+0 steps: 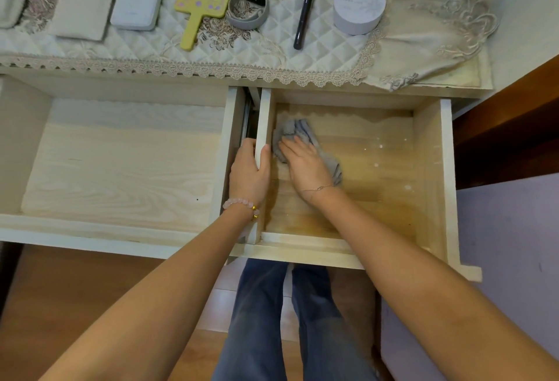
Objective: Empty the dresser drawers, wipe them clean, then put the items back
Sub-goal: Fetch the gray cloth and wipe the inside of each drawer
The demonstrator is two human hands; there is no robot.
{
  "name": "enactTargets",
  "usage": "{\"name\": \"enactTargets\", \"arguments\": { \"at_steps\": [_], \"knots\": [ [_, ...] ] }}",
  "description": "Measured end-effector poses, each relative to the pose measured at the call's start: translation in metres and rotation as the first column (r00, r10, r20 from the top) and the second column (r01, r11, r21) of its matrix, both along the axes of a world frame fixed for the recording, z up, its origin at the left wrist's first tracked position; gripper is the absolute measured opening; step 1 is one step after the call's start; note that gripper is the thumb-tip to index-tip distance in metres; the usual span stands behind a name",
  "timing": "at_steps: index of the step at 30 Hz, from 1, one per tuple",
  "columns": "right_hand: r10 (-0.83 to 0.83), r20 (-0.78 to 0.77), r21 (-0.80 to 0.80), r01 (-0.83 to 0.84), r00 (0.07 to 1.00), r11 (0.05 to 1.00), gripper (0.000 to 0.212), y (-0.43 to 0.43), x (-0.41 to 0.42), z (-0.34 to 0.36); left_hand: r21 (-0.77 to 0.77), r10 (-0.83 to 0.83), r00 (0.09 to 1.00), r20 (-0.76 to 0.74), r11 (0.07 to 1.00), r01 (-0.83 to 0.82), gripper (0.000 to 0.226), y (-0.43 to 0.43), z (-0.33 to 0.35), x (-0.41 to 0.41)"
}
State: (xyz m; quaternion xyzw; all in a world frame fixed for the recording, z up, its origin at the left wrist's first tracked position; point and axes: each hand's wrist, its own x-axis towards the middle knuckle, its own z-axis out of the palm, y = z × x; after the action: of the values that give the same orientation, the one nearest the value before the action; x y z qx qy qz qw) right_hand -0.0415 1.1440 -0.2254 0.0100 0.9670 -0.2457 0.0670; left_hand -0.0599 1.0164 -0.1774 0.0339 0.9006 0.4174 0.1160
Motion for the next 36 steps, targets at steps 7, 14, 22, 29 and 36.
{"name": "enactTargets", "arguments": {
  "at_steps": [7, 14, 22, 29, 36],
  "knots": [
    [0.086, 0.018, 0.066, -0.087, 0.996, 0.994, 0.057, 0.032, 0.021, -0.005, 0.03, 0.009, 1.0, 0.004, 0.999, -0.009, 0.017, -0.001, -0.003, 0.0],
    [-0.345, 0.105, 0.043, 0.342, 0.933, 0.939, 0.053, 0.113, 0.077, -0.002, 0.031, 0.017, 1.0, 0.019, 0.999, -0.017, 0.008, -0.002, -0.002, -0.001],
    [-0.446, 0.18, 0.021, 0.45, 0.877, 0.893, 0.055, 0.118, 0.097, 0.0, 0.032, 0.025, 0.999, 0.028, 0.999, -0.026, 0.007, 0.0, 0.001, 0.0],
    [-0.26, 0.231, 0.024, 0.262, 0.938, 0.965, 0.051, 0.094, 0.109, 0.01, 0.025, 0.031, 0.999, 0.015, 0.999, -0.031, 0.009, 0.001, 0.003, 0.001],
    [0.148, 0.221, -0.061, -0.137, 0.964, 0.989, 0.051, 0.018, 0.058, 0.02, 0.007, 0.031, 1.0, 0.001, 0.999, -0.031, 0.015, 0.002, 0.003, 0.001]
  ]
}}
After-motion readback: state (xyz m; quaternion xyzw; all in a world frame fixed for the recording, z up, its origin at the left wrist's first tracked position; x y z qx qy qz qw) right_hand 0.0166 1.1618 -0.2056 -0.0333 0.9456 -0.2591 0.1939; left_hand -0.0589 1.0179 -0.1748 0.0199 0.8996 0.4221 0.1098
